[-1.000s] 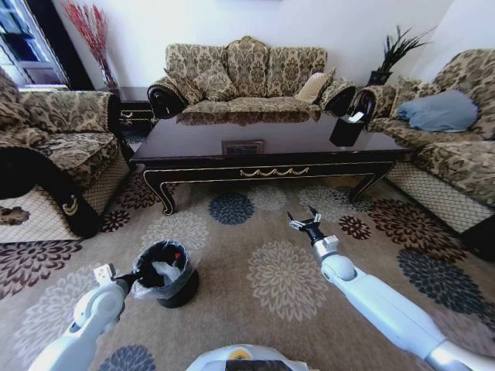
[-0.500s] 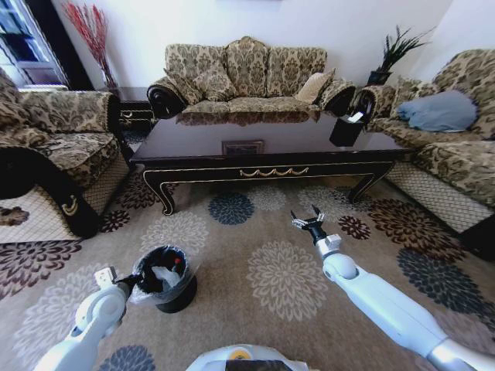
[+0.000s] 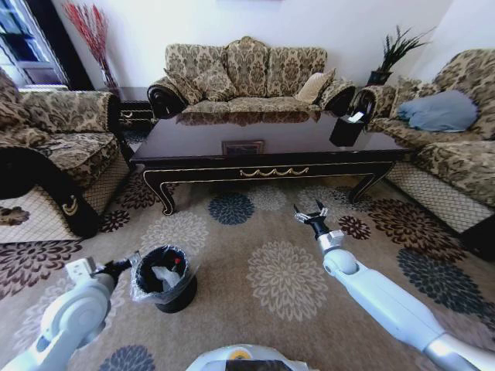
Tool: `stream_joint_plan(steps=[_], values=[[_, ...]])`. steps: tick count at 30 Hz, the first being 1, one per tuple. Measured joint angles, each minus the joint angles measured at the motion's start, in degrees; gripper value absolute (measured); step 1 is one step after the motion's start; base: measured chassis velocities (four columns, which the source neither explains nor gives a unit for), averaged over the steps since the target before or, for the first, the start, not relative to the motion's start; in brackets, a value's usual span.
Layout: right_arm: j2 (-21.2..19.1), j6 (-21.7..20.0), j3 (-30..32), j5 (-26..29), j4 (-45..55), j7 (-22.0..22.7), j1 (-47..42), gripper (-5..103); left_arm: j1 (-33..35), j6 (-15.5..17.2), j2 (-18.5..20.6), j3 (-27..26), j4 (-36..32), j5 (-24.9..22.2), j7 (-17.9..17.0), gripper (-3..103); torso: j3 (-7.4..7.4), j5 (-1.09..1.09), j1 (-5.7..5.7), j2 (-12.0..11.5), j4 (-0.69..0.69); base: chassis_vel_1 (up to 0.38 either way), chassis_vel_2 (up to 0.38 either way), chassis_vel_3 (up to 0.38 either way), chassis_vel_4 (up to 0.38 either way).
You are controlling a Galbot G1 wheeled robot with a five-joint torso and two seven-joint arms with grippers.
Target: Move to the front of the table and pick up the trash from the floor, then place it into the trash bin.
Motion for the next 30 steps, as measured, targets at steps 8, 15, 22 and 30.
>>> stream_joint_plan(steps=[8, 15, 22, 30], values=[[-0.55, 2.64, 3.68, 2.02, -0.18, -2.73, -0.97, 100, 5.09, -17.63, -3.65, -0.50, 6.49, 14.66, 19.25, 100, 0.00, -0.03, 0.00, 0.00, 0.00, 0.000, 0.000, 0.000, 0.000], [-0.44, 4.23, 6.33, 3.74, -0.50, -5.50, -2.39, 100, 11.59, -24.15, -7.90, -3.96, 2.97, 20.66, 26.14, 100, -0.01, 0.01, -0.01, 0.00, 0.02, 0.000, 0.000, 0.000, 0.000], [0.38, 4.84, 8.79, 4.56, -0.01, -6.62, -4.75, 100, 14.48, -29.08, -11.49, -7.75, 2.29, 20.81, 30.21, 100, -0.01, -0.01, 0.00, 0.01, 0.01, 0.000, 0.000, 0.000, 0.000], [0.05, 4.82, 9.58, 4.63, 0.68, -6.74, -5.13, 100, 12.72, -26.56, -10.78, -9.43, 2.46, 17.57, 28.03, 100, 0.00, -0.02, 0.00, 0.01, 0.02, 0.000, 0.000, 0.000, 0.000]])
